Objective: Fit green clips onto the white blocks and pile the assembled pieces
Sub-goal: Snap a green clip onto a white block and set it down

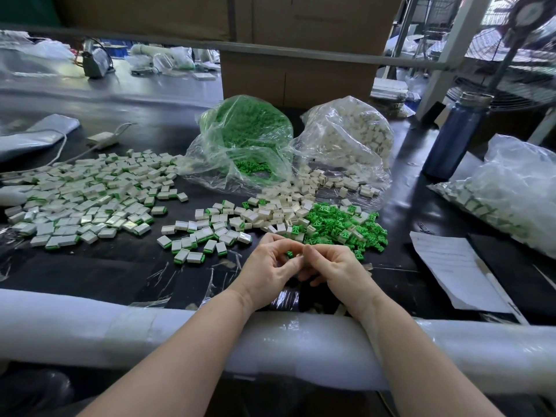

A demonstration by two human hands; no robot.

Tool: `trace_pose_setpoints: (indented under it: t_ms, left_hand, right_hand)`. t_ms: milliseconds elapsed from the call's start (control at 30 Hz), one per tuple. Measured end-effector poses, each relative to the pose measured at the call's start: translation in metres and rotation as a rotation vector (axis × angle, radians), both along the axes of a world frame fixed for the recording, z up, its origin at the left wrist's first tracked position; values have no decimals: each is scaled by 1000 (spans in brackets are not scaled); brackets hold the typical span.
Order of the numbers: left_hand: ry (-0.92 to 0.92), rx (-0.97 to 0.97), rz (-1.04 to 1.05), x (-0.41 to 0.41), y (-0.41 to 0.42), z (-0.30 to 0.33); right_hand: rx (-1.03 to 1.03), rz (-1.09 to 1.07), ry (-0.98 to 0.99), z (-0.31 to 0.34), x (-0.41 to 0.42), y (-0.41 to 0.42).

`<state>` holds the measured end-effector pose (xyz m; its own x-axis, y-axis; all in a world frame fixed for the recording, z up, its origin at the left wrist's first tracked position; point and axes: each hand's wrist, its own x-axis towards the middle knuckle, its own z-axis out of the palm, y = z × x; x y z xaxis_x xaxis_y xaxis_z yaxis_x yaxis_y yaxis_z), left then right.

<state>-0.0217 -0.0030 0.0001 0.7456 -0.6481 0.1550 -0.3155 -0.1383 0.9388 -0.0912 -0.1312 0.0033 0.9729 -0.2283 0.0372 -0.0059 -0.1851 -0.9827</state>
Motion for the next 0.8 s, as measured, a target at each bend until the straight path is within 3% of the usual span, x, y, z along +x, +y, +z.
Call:
trace_pose_setpoints:
  t_ms: [800]
  left_hand:
    - [-2,23,-27,-2,0,3]
  right_hand:
    - [19,59,8,0,-2,0]
